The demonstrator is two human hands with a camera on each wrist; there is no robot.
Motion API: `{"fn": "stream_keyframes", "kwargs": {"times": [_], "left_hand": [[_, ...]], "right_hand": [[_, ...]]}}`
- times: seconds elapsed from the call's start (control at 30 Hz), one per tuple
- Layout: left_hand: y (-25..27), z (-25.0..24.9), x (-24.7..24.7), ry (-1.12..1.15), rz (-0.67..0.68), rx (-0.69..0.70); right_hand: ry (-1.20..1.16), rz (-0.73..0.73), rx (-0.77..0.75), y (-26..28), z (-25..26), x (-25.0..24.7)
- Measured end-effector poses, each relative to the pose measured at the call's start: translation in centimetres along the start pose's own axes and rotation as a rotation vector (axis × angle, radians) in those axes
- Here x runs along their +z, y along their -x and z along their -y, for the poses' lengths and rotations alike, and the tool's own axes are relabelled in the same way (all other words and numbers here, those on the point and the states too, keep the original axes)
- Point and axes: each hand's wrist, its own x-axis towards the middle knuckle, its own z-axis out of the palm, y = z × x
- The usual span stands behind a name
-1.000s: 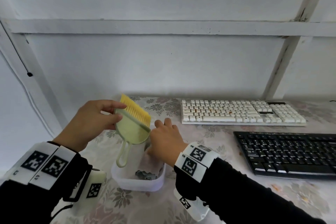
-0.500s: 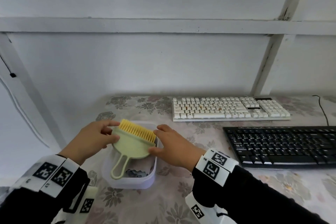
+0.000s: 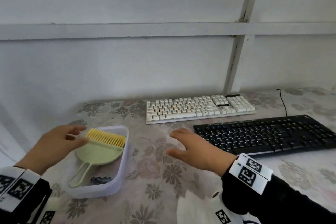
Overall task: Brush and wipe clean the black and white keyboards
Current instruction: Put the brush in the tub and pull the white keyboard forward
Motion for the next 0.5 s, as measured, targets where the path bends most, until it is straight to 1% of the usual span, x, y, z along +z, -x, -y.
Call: {"fn": "stream_keyframes", "kwargs": {"times": [0.13,0.23,0.4,0.5], "left_hand": [[1.9,-4.4,1.6,-0.002,-0.042,0.149],[3.2,-8.4,4.0,0.001,0.003,0.242],[4.5,-14.4,9.3,0.045,0.097,0.308],[5.2,-17.6,12.9,0.032,0.146,0.318]], "right_hand": [[-0.025,-0.042,0.095,2.6,-5.2,-2.6],[-0.068,-0.074,0.172,5.5,-9.3,-4.9],[-0.125,-0.146,0.312,10.4,-16.3,-8.5],[-0.173,-0.185,0.401,13.2,-20.4,-10.2]]}}
